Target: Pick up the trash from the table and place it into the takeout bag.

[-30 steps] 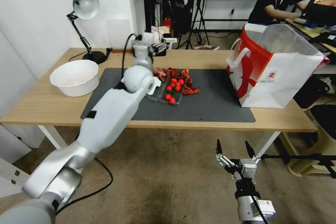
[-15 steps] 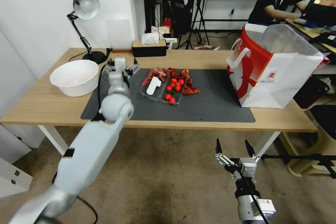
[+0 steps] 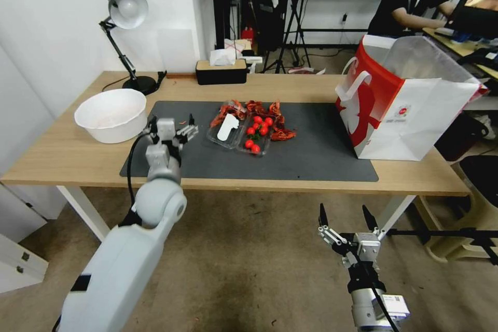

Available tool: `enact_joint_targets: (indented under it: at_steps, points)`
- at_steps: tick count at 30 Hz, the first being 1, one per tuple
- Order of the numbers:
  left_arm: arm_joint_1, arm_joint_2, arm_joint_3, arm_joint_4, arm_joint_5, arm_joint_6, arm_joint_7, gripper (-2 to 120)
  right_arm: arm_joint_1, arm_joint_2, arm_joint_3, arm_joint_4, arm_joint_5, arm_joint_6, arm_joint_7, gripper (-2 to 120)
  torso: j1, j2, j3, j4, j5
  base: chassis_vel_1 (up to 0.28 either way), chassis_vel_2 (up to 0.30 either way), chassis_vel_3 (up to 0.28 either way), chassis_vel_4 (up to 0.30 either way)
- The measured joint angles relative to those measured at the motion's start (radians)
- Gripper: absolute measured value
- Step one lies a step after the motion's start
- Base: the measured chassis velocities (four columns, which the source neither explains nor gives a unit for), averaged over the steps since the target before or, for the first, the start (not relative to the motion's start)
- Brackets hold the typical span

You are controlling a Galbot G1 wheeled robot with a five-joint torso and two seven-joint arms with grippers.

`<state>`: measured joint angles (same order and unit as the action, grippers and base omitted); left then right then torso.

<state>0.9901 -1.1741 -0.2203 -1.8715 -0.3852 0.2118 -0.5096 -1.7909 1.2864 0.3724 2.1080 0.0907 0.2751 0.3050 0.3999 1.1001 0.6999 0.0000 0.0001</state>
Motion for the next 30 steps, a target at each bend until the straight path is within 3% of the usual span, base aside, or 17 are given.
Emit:
enact_joint_targets:
  at_steps: [9,13,20,25,30]
  points:
    - [0.162,-0.015,-0.065,-0.074,0.01,-0.059,0.048,100,0.004,-0.01,0.002,0.016,0.001,0.001,-0.002,100,0.0,0.0,0.0,0.0002,0.0,0.0,0.0,0.0,0.0]
    - [0.282,-0.019,-0.123,-0.122,0.024,-0.123,0.093,100,0.015,-0.02,0.006,0.024,0.02,0.002,-0.012,100,0.0,0.0,0.0,0.0002,-0.0001,0.0,0.0,0.0,0.0]
    - [0.545,-0.082,-0.201,-0.217,0.094,-0.208,0.183,100,0.042,-0.045,0.012,0.031,0.061,-0.002,-0.031,100,0.0,0.0,0.0,-0.0001,0.0,0.0,0.0,0.0,0.0]
    - [0.617,-0.109,-0.215,-0.251,0.114,-0.242,0.204,100,0.051,-0.056,0.018,0.037,0.077,-0.012,-0.025,100,0.0,0.0,0.0,0.0,0.0,0.0,0.0,0.0,0.0]
    - [0.707,-0.131,-0.225,-0.264,0.153,-0.328,0.215,100,0.055,-0.075,0.036,0.043,0.113,-0.024,-0.021,100,0.0,0.0,0.0,-0.0001,0.0,0.0,0.0,0.0,0.0]
